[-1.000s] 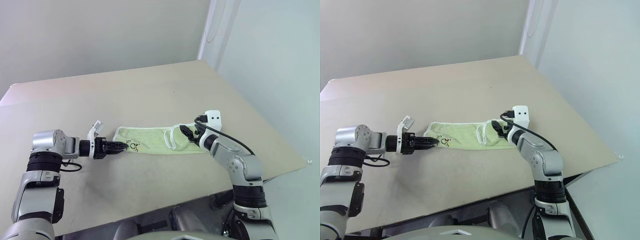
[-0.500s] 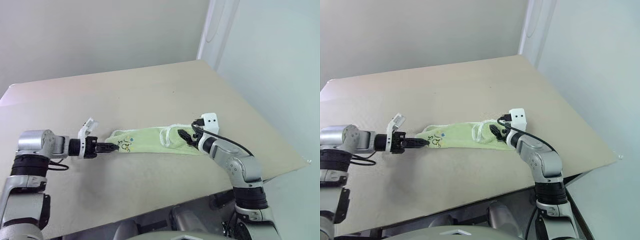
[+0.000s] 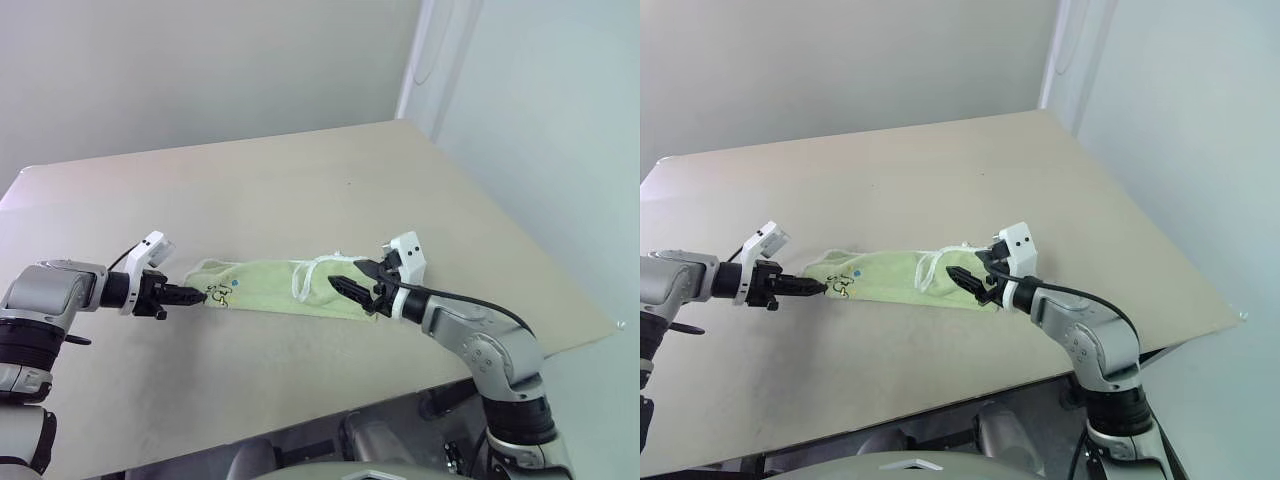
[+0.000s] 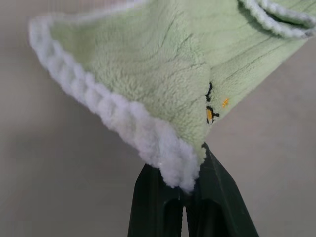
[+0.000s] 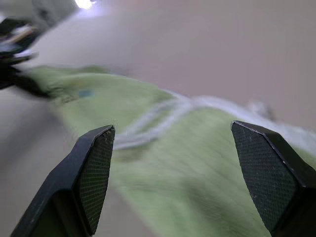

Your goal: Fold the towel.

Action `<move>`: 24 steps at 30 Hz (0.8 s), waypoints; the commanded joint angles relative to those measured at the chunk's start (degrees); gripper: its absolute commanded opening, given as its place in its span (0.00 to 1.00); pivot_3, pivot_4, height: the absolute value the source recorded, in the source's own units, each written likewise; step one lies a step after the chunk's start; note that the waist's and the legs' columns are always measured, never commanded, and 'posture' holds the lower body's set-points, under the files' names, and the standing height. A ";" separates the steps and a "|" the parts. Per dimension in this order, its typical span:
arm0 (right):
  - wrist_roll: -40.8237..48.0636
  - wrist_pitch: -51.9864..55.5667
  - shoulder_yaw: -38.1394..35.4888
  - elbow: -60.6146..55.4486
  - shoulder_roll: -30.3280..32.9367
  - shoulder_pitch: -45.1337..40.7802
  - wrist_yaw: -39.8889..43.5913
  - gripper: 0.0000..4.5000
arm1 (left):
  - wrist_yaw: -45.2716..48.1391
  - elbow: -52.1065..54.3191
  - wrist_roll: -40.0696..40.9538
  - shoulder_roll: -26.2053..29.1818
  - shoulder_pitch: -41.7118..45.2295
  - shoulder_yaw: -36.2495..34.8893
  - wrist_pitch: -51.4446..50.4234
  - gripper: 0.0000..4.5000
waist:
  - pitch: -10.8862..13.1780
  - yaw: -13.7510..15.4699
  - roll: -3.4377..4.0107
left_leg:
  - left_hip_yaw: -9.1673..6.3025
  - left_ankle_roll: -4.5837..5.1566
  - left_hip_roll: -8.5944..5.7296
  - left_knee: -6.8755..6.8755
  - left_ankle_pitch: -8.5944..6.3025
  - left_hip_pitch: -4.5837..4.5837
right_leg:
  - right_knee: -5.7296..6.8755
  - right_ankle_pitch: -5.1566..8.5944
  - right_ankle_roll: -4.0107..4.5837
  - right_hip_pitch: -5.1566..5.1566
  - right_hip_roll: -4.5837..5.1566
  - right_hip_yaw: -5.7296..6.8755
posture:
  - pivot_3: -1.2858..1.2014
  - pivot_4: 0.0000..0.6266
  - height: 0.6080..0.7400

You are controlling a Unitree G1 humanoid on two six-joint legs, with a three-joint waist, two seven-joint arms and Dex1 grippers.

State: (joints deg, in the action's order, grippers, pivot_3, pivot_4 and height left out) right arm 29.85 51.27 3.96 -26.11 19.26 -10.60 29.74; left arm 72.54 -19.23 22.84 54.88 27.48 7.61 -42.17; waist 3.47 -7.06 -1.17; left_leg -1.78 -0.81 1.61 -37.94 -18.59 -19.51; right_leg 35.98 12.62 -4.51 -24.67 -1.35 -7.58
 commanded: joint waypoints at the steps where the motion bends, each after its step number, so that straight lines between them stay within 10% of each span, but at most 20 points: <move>1: 0.84 -2.79 1.63 -4.65 4.05 1.39 4.81 0.88 | 2.02 -0.77 -2.40 -0.66 2.61 -1.40 8.89 0.01 | 0.00 0.10 -0.03 | 0.01 0.00 -0.01 0.00 0.00 -0.01 | -0.01 0.01 -0.01 0.00 0.01 0.00 | 0.52 0.00 1.00; 24: 0.24 -4.91 -0.66 -5.89 11.22 5.89 4.57 0.88 | 19.70 -9.01 -9.34 -14.58 23.19 8.71 20.16 0.01 | 0.11 0.35 -0.27 | 0.03 0.01 -0.05 -0.11 0.00 0.02 | 0.03 0.00 -0.02 0.09 -0.02 -0.01 | 0.52 0.00 1.00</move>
State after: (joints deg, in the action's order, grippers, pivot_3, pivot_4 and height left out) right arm 29.67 47.10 5.00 -30.11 30.73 -4.58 34.97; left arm 91.21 -27.47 14.06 40.90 48.28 15.50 -23.78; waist 3.58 -6.71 -1.45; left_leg -1.75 -0.81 1.55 -38.06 -18.59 -19.50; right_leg 36.01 12.62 -4.53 -24.58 -1.37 -7.59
